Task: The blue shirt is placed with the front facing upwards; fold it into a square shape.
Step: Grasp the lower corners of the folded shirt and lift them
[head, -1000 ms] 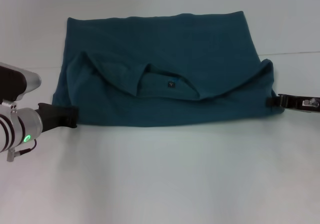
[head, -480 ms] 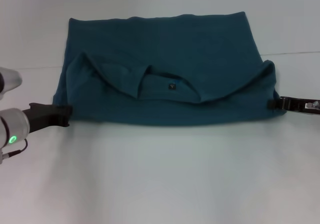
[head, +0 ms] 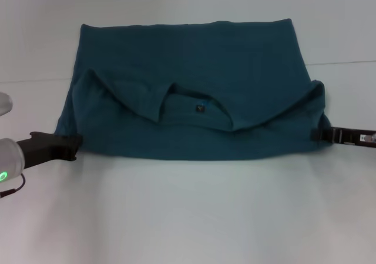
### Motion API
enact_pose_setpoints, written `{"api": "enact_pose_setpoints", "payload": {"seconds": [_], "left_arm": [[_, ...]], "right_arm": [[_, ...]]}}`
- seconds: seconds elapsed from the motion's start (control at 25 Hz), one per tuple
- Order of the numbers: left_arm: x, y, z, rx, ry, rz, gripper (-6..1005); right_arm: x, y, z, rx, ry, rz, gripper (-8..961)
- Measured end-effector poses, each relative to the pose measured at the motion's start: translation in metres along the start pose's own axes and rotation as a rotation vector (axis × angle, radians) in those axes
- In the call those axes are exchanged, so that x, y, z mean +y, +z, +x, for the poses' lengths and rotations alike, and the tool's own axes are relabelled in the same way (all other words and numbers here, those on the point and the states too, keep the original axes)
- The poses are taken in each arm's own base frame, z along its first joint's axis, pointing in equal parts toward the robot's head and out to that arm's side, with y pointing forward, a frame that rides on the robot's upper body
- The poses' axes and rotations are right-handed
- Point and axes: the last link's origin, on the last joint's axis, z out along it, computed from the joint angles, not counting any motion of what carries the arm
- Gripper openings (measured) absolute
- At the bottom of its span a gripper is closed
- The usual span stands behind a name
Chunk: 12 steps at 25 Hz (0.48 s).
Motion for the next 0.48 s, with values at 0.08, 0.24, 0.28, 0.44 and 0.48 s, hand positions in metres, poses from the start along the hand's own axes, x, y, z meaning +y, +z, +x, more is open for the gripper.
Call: {"api": "enact_pose_setpoints", "payload": {"seconds": [0.08,0.24,0.28,0.44,0.48], "left_arm": [[0.000,-0.005,-0.002,-0.005,0.002,-0.011,2],[-0.001,-0.011,-0.006,-0.027,-0.003,-0.020,2],[0.000,-0.012,-0.007,-0.033,-0.003,-0.026,2],[0.003,-0.018,-0.009,-0.046,-0.002,-0.057,2],[0.004,-0.020,-0.010,-0.049,-0.002,-0.071,2]], "right_arm": [[-0.001,-0.005,0.005,-0.003,0.000,-0.012,36],[-0.004,-0.012,0.014,-0.005,0.011,-0.025,36],[-0.004,-0.014,0.016,-0.002,0.013,-0.028,36],[-0.008,-0.020,0.023,0.007,0.019,-0.033,35],[-0.009,-0.021,0.025,0.008,0.020,-0.032,35]]}}
